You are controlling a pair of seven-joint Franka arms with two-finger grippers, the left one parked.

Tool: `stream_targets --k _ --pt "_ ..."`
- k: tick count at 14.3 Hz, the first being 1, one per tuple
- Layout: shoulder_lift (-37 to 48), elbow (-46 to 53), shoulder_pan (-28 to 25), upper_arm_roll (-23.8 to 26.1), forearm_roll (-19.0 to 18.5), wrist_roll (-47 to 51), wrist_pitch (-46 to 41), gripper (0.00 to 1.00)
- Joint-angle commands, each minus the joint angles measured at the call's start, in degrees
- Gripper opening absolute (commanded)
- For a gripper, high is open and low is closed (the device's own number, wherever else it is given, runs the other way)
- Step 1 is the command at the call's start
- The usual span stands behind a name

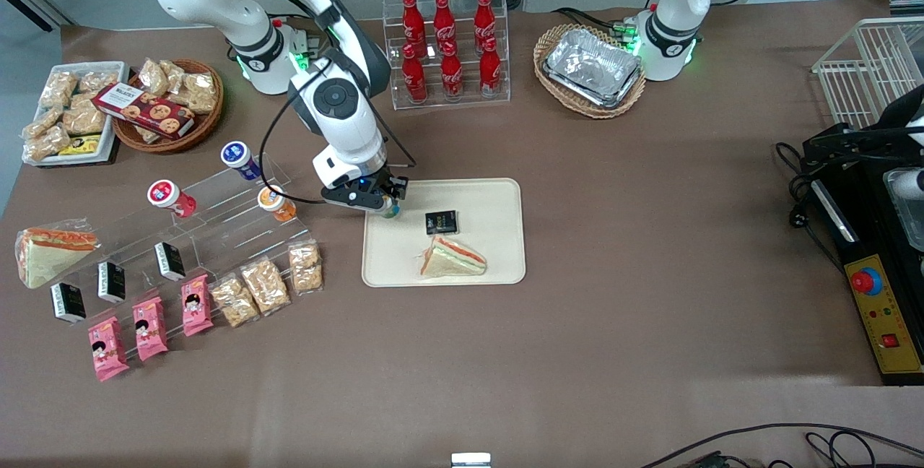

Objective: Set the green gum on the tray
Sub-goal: 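Carry the green gum bottle over the cream tray and lower it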

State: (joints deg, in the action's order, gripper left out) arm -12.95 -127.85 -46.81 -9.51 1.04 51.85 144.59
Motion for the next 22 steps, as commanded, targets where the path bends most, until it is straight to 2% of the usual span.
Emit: stream_targets --k 1,3,4,5,6,16,19,22 --pt "-3.47 -3.45 -0.83 -0.43 -0.43 1.85 9.47 0.11" --pt "-4.54 -3.46 -0.91 -0.43 -0.51 2.64 10.62 0.11" --pt "-4.54 -3.46 -1.00 -0.43 -0.43 3.08 10.62 0.18" --pt "-4.63 -3.46 -0.92 -0.43 -0.43 3.25 10.62 0.49" --pt "-4.63 -3.37 -0.91 -0.43 -0.34 3.43 10.62 0.99" --pt "-2.09 -3.02 -0.65 -0.51 -0.34 4.31 9.40 1.00" --pt "2.48 -0.39 -0.04 -0.51 -0.43 3.61 1.35 1.00" --pt "6.43 7.24 -0.12 -0.34 -0.34 3.08 -13.41 1.00"
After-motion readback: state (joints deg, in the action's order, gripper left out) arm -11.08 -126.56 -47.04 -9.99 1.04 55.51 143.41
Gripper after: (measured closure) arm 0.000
